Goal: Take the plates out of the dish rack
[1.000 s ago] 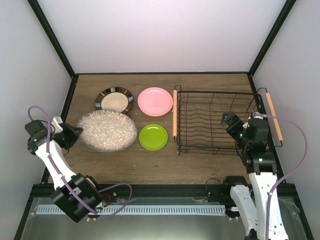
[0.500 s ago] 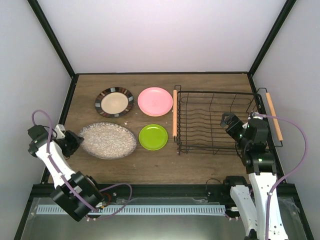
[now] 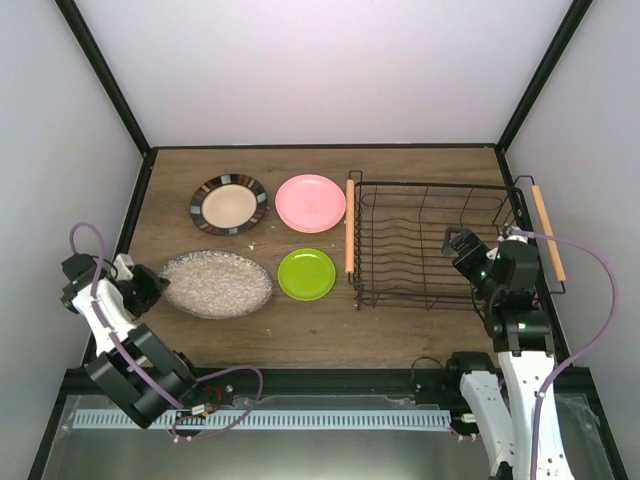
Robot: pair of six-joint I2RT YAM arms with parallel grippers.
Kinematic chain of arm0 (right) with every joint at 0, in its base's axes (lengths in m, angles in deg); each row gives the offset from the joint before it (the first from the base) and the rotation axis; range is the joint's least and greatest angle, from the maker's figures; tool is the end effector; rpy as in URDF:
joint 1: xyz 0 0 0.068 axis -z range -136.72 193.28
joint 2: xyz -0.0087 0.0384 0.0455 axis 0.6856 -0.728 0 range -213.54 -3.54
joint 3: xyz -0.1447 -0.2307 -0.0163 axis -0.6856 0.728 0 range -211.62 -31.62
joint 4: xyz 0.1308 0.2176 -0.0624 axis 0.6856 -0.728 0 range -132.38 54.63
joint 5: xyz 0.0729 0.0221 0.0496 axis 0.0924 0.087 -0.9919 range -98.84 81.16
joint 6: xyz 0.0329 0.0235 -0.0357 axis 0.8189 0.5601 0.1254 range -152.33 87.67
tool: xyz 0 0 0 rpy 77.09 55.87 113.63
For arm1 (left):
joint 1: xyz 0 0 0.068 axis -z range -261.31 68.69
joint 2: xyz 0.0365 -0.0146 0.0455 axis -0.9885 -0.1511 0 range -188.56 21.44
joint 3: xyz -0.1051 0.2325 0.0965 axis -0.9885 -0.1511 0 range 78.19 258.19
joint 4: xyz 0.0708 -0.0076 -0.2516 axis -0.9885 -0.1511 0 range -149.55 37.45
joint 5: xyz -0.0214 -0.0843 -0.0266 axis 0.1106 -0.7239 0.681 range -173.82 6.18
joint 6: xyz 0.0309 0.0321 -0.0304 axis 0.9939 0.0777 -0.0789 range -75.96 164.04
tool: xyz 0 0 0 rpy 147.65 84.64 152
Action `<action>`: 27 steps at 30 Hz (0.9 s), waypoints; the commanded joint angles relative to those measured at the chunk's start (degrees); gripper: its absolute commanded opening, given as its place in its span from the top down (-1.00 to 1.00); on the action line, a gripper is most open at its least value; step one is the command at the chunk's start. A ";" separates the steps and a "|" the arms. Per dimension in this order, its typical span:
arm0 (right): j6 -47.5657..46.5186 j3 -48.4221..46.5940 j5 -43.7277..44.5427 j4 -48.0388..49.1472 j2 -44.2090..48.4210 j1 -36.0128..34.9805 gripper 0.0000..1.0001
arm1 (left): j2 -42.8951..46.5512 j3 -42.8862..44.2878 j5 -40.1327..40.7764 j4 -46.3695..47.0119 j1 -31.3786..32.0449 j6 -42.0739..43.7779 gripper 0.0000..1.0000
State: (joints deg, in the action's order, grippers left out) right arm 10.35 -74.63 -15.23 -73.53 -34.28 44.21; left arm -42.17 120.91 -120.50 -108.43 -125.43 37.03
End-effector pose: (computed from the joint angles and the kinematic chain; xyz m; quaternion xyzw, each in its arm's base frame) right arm 0.1182 0.0021 0.3114 0.2868 0.7967 0.2330 0.4783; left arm 0.1414 0.1076 0.2189 -0.3741 0.8662 -0.2616 0.2031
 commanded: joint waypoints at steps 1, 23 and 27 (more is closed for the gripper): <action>0.78 -0.11 0.68 -0.77 0.94 -0.57 -0.99 | -1.66 0.13 -1.76 3.40 -0.21 -0.57 0.92; 2.75 0.07 0.55 -0.04 0.61 -0.52 -1.00 | -9.45 0.78 1.50 5.28 -0.21 0.77 0.69; 2.93 -0.08 0.51 0.27 0.18 -0.58 -1.00 | -11.17 0.97 2.12 5.85 -0.19 0.68 0.63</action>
State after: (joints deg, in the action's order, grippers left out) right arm 12.60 -74.63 -15.21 -73.75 -33.80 44.21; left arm -51.97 120.82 -119.34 -103.09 -125.45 38.56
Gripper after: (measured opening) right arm 0.997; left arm 0.169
